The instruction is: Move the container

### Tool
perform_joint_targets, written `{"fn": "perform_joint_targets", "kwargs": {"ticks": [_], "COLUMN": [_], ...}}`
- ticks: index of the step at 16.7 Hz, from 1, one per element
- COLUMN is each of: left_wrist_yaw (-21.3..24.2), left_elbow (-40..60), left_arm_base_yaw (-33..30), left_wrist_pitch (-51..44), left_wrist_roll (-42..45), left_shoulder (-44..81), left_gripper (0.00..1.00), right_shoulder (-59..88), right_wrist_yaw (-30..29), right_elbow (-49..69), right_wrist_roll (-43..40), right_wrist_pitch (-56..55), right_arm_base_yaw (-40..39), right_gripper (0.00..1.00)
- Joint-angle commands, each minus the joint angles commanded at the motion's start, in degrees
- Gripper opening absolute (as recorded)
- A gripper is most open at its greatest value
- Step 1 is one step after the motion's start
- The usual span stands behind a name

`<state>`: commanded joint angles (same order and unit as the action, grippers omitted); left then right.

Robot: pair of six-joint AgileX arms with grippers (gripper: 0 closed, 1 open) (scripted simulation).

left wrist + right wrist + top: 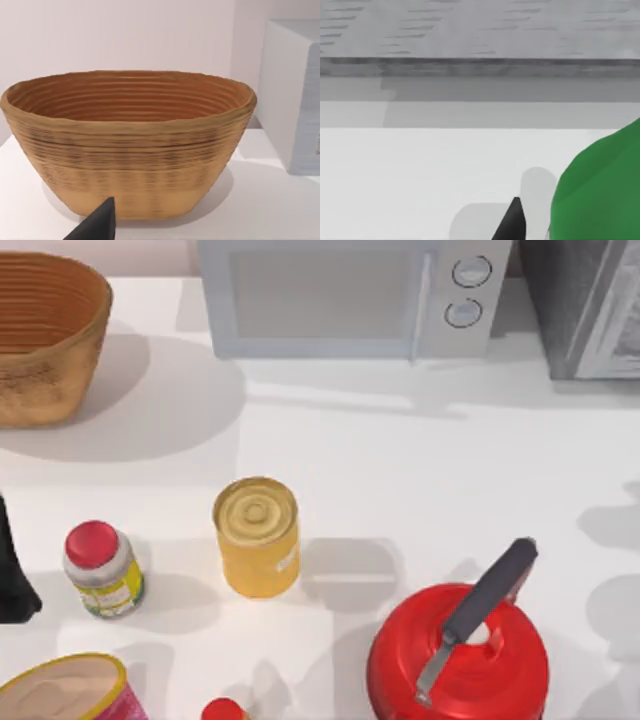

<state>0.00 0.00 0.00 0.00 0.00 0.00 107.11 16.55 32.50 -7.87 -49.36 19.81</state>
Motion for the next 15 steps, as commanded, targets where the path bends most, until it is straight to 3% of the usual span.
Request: {"fn": "perform_joint_targets", "kwargs": {"ticks": [9,15], "left_wrist_yaw": [0.0,0.0], "left_elbow": [0.0,0.0], "left_arm_base_yaw": [0.0,0.0], "left_wrist_pitch": [0.0,0.0], "left_wrist_roll": [0.0,0.0], "left_shoulder": [0.0,0.0], "left_gripper": [1.00,1.00], "right_shoulder": [0.0,0.0], "right_wrist_yaw": [0.0,0.0], "right_elbow": [0.0,0.0], "right_wrist_roll": [0.0,0.0], "right_wrist_pitch": [0.0,0.0], "right_arm_base_yaw": [0.0,0.0], "right_gripper": [0.98,1.00]}}
